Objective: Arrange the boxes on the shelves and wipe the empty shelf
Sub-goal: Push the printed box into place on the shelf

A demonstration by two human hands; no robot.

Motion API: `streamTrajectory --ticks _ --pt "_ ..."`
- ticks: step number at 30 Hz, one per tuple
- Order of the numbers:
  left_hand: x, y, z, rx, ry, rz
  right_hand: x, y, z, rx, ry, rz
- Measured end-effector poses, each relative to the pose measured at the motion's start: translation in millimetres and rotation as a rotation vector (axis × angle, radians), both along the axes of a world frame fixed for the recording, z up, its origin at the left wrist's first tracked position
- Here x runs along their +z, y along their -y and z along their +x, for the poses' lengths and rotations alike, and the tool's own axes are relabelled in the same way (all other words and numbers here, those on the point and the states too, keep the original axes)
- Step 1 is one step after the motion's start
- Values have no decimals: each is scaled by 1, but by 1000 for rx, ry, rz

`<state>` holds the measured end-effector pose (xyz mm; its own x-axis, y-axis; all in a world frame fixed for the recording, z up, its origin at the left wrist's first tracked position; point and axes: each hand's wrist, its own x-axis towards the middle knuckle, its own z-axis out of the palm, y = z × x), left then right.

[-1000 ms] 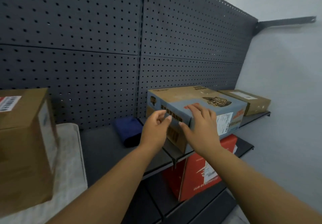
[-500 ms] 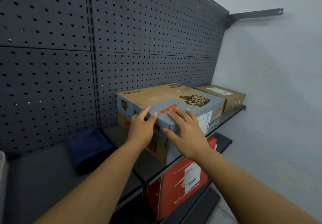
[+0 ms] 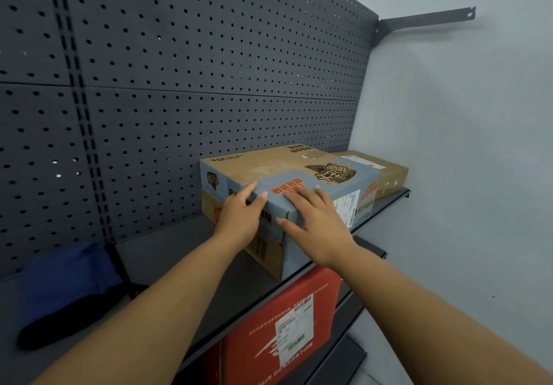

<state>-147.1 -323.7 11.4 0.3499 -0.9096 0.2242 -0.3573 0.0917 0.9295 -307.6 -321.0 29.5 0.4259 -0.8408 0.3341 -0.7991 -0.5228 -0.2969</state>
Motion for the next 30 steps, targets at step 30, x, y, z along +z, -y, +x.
streamTrajectory --ticks 30 --pt "25 -36 4 62 70 -68 41 0 14 161 275 -187"
